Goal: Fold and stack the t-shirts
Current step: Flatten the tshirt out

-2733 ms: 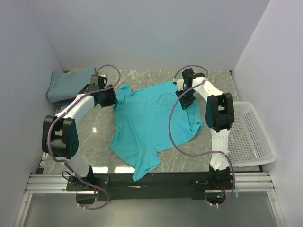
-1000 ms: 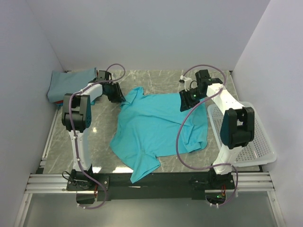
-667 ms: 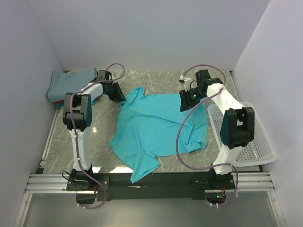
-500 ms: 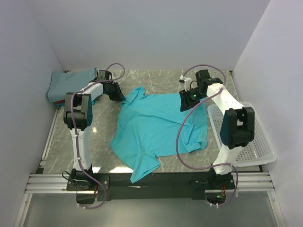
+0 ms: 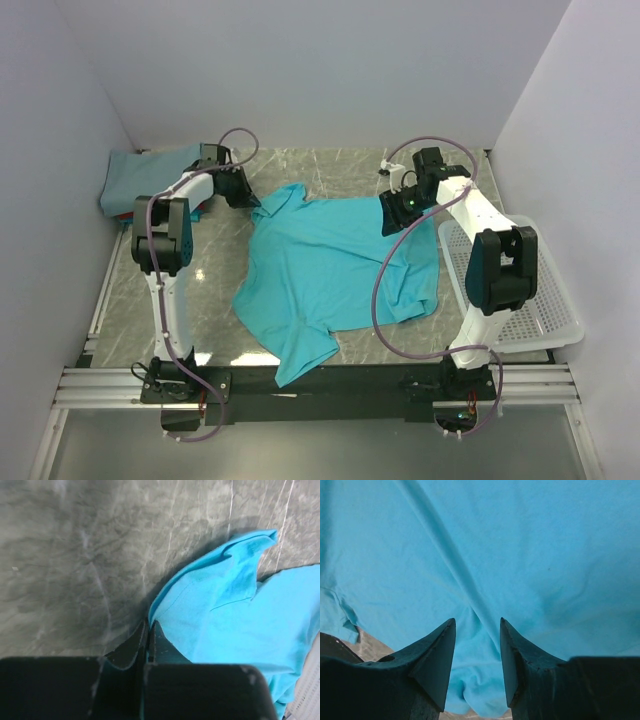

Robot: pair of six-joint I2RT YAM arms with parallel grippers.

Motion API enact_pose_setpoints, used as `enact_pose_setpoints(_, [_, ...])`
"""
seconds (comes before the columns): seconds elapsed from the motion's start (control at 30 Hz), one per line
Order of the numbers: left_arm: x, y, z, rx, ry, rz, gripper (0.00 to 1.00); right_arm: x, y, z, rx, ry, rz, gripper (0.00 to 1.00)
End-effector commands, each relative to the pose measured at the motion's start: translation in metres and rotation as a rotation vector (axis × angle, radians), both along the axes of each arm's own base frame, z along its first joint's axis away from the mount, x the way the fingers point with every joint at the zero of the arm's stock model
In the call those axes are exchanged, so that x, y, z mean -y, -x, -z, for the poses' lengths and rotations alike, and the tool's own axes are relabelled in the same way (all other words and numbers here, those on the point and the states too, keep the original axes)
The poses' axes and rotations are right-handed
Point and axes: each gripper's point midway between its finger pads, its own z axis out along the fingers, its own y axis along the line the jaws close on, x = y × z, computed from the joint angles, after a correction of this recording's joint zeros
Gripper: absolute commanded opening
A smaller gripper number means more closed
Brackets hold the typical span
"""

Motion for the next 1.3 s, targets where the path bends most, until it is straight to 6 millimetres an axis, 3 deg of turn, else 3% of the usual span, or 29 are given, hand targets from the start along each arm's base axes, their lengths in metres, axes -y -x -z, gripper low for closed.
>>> enact_pose_setpoints(0.0, [-0.011, -0.022, -0.063, 0.175, -0.015, -0.015, 0.01, 0.007, -0.012, -0.008, 0.059, 0.023, 0.021, 0.48])
enact_pose_setpoints(0.23, [-0.025, -0.028, -0.051, 0.159, 0.004, -0.033, 0.10, 0.019, -0.030, -0.005, 0.048, 0.046, 0.059, 0.49])
enact_pose_setpoints(0.47, [-0.033, -0.031, -0.031, 0.121, 0.027, -0.033, 0.23, 0.022, -0.031, 0.002, 0.038, 0.051, 0.068, 0.49])
enact_pose_setpoints(0.87, [-0.026, -0.034, -0.014, 0.087, 0.072, -0.022, 0.36, 0.022, -0.029, 0.001, 0.035, 0.042, 0.064, 0.49])
enact_pose_setpoints(1.27, [-0.024, -0.026, -0.002, 0.044, 0.088, -0.026, 0.32, 0.023, -0.028, -0.001, 0.039, 0.037, 0.063, 0.49])
